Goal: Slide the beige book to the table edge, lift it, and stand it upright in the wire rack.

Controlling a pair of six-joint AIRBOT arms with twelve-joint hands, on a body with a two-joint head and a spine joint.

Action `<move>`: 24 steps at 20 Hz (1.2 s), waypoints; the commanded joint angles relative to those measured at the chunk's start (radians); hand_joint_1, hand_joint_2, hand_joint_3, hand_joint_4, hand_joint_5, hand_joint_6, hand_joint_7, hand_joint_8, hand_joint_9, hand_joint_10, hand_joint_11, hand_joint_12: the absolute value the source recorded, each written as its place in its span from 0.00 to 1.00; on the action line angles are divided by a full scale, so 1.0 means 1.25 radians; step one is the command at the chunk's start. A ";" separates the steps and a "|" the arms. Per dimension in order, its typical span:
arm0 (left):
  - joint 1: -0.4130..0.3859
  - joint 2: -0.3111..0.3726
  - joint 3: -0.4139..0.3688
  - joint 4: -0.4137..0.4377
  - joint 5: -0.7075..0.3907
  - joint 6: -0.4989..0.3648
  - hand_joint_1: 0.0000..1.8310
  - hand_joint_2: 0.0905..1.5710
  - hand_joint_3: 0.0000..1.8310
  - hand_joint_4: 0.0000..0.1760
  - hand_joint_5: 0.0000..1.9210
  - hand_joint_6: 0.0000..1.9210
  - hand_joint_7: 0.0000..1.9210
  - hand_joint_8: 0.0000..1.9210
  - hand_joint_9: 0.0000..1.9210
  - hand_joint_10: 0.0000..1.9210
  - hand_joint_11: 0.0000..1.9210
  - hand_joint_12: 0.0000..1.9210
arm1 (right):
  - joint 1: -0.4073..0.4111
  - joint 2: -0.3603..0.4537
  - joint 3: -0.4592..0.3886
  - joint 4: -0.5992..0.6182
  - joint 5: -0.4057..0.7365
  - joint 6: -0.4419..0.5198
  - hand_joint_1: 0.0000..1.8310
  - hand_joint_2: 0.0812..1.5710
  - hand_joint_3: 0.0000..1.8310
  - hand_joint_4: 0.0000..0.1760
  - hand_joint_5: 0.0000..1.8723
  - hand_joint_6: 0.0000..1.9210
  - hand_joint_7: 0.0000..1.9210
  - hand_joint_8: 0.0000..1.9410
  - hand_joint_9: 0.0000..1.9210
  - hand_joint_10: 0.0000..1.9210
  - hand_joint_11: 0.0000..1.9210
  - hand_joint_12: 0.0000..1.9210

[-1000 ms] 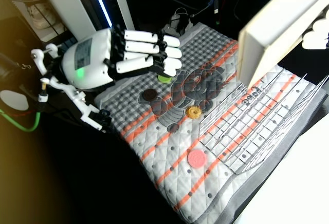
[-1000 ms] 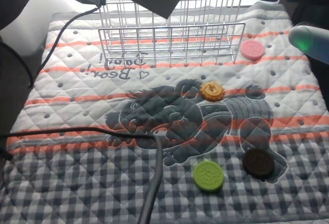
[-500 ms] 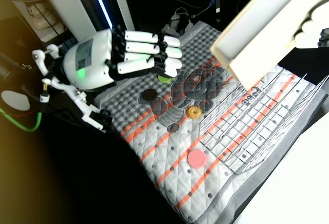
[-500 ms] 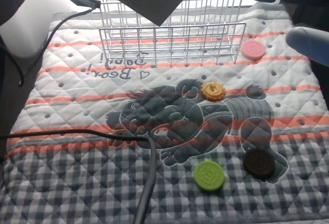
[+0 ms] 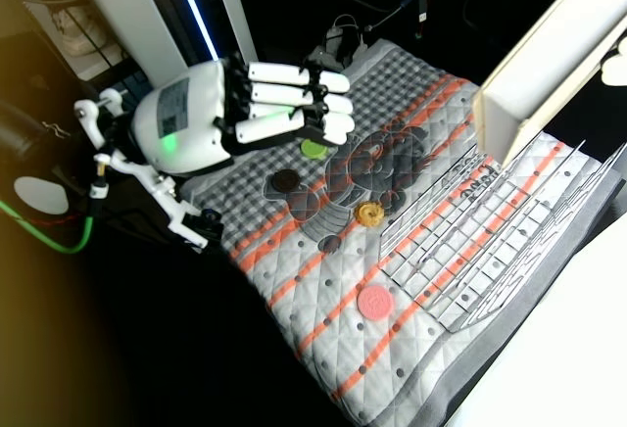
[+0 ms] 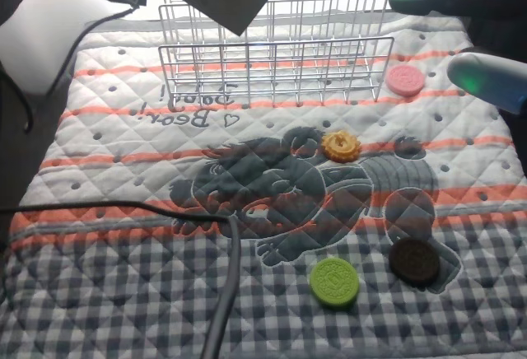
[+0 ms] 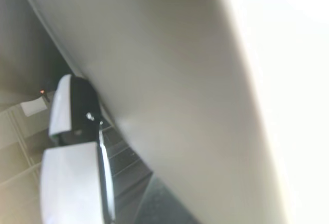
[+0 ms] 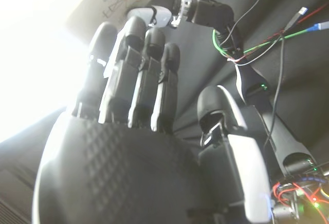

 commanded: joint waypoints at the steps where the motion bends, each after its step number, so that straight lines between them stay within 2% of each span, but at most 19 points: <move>1: -0.003 0.004 0.001 -0.033 -0.105 -0.013 0.82 0.79 0.00 0.00 0.66 0.07 0.72 0.14 0.65 0.45 0.55 0.65 | 0.013 -0.002 0.002 0.028 0.096 0.006 0.11 0.92 0.00 0.00 0.31 0.00 0.34 0.00 0.33 0.00 0.11 0.50; 3: 0.012 0.001 0.001 -0.049 -0.120 -0.014 0.83 0.79 0.00 0.00 0.68 0.01 0.73 0.10 0.65 0.43 0.55 0.63 | 0.013 -0.003 0.003 0.028 0.096 0.006 0.11 0.92 0.00 0.00 0.32 0.00 0.35 0.00 0.35 0.00 0.14 0.49; 10: 0.063 0.003 -0.011 -0.078 -0.175 -0.031 0.86 0.79 0.00 0.00 0.69 0.00 0.75 0.04 0.67 0.36 0.57 0.58 | 0.013 -0.007 0.005 0.026 0.096 0.012 0.09 0.92 0.00 0.00 0.33 0.00 0.34 0.00 0.35 0.00 0.12 0.52; 14: 0.101 0.006 -0.017 -0.122 -0.202 -0.031 0.82 0.78 0.00 0.00 0.68 0.00 0.73 0.03 0.65 0.33 0.55 0.56 | 0.013 -0.007 0.006 0.026 0.096 0.013 0.07 0.91 0.00 0.00 0.34 0.01 0.35 0.00 0.37 0.01 0.14 0.52; 15: 0.115 0.008 -0.020 -0.139 -0.211 -0.031 0.77 0.70 0.00 0.00 0.68 0.00 0.57 0.41 0.65 0.31 0.54 0.56 | 0.013 -0.007 0.006 0.026 0.096 0.014 0.07 0.92 0.00 0.00 0.34 0.00 0.35 0.00 0.36 0.00 0.13 0.52; 16: 0.123 0.010 -0.022 -0.147 -0.215 -0.031 0.71 0.67 0.00 0.00 0.61 0.22 0.56 0.51 0.63 0.36 0.53 0.59 | 0.013 -0.007 0.006 0.026 0.096 0.014 0.07 0.92 0.00 0.00 0.34 0.00 0.36 0.00 0.37 0.00 0.13 0.53; 17: 0.134 0.013 -0.025 -0.158 -0.219 -0.031 0.69 0.68 0.00 0.00 0.56 0.34 0.54 0.55 0.61 0.35 0.50 0.60 | 0.013 -0.007 0.006 0.026 0.096 0.015 0.07 0.92 0.00 0.00 0.34 0.00 0.36 0.00 0.37 0.00 0.12 0.53; 18: 0.141 0.014 -0.027 -0.165 -0.221 -0.031 0.68 0.69 0.00 0.00 0.52 0.40 0.53 0.58 0.59 0.32 0.48 0.60 | 0.013 -0.007 0.006 0.026 0.096 0.015 0.07 0.92 0.00 0.00 0.34 0.00 0.36 0.00 0.37 0.00 0.12 0.53; 19: 0.153 0.014 -0.028 -0.177 -0.223 -0.031 0.74 0.68 0.00 0.00 0.53 0.36 0.52 0.51 0.54 0.57 0.46 0.60 | 0.013 -0.007 0.006 0.026 0.096 0.016 0.08 0.92 0.00 0.00 0.34 0.00 0.35 0.00 0.35 0.00 0.10 0.53; 20: 0.163 0.015 -0.030 -0.187 -0.224 -0.032 0.75 0.69 0.00 0.00 0.51 0.40 0.50 0.52 0.51 0.64 0.43 0.60 | 0.013 -0.007 0.006 0.026 0.096 0.017 0.07 0.92 0.00 0.00 0.33 0.00 0.35 0.00 0.34 0.00 0.08 0.54; 21: 0.174 0.018 -0.033 -0.197 -0.225 -0.032 0.74 0.70 0.00 0.00 0.49 0.46 0.48 0.54 0.47 0.68 0.36 0.60 | 0.013 -0.007 0.006 0.026 0.096 0.017 0.08 0.92 0.00 0.00 0.33 0.00 0.34 0.00 0.34 0.00 0.08 0.54; 22: 0.184 0.023 -0.039 -0.206 -0.227 -0.032 0.73 0.72 0.00 0.00 0.46 0.50 0.44 0.62 0.43 0.74 0.30 0.62 | 0.013 -0.007 0.005 0.026 0.096 0.018 0.07 0.93 0.00 0.00 0.32 0.00 0.34 0.00 0.34 0.00 0.07 0.54; 23: 0.194 0.026 -0.043 -0.215 -0.231 -0.032 0.66 0.75 0.00 0.00 0.44 0.57 0.40 0.71 0.37 0.47 0.27 0.62 | 0.013 -0.006 0.005 0.026 0.096 0.018 0.07 0.92 0.00 0.00 0.32 0.00 0.34 0.00 0.33 0.00 0.06 0.54; 24: 0.206 0.029 -0.049 -0.226 -0.236 -0.032 0.62 0.74 0.00 0.13 0.38 0.22 0.33 0.29 0.37 0.26 0.24 0.58 | 0.013 -0.005 0.004 0.026 0.096 0.018 0.08 0.92 0.00 0.00 0.32 0.00 0.35 0.00 0.34 0.00 0.07 0.55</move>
